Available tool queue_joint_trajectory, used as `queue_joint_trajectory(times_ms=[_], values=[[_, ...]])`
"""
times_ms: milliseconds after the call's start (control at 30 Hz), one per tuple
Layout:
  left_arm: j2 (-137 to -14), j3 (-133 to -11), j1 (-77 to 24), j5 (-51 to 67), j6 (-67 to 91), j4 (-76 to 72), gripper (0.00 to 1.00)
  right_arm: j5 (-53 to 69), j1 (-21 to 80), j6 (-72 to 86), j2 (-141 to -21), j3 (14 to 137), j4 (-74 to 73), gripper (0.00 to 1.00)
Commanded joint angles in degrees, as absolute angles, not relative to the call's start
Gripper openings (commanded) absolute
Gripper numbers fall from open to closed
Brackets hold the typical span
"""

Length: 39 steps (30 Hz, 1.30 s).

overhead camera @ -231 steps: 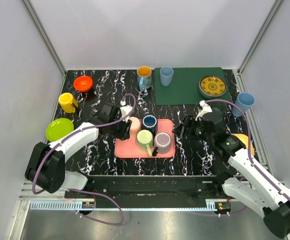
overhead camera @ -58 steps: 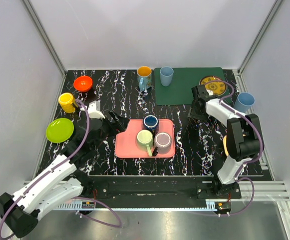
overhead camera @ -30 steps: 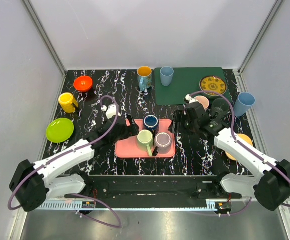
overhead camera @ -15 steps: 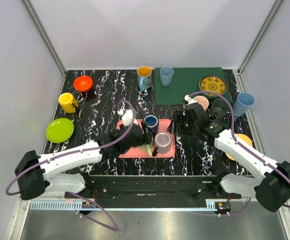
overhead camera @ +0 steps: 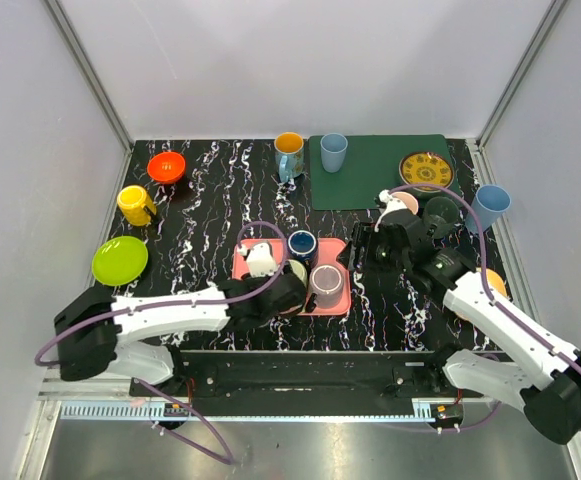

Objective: Turn the mug right side up

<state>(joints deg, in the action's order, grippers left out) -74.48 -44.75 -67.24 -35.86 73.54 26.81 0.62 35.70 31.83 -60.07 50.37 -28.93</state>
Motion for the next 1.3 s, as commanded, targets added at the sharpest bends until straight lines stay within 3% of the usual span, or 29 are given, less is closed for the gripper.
queue_joint_trajectory(times_ms=[0, 233, 400, 500, 833, 1067, 1267], values=[[-80.7, -51.8, -66.8, -37.9, 79.9, 30.6, 0.67, 0.9, 36.4, 32.6, -57.2, 49.6, -29.6, 0.72], [-86.7, -56.5, -65.2, -36.8, 82.1, 33.6, 0.62, 1.9, 36.5, 32.3, -55.7, 49.7, -29.8, 0.72], [-86.7, -55.4, -64.8, -35.2, 81.9, 33.7, 0.43, 2.5, 36.5, 31.7, -56.3, 49.4, -29.0, 0.72], [-84.6, -52.7, -64.8, -34.2, 81.6, 33.7, 0.38, 3.2, 36.4, 31.7, -57.0, 49.4, -28.3, 0.72], [-76.1, -47.5, -64.7, -32.7, 76.5, 33.7, 0.36, 3.1, 36.5, 31.6, -59.2, 50.3, -26.9, 0.72], [-77.7, -49.4, -63.3, -30.9, 69.5, 33.5, 0.53, 3.3, 36.4, 31.8, -60.2, 50.5, -26.5, 0.72], [-79.3, -49.9, -61.2, -27.3, 64.2, 33.4, 0.55, 3.2, 36.4, 31.9, -60.7, 50.0, -26.0, 0.72]])
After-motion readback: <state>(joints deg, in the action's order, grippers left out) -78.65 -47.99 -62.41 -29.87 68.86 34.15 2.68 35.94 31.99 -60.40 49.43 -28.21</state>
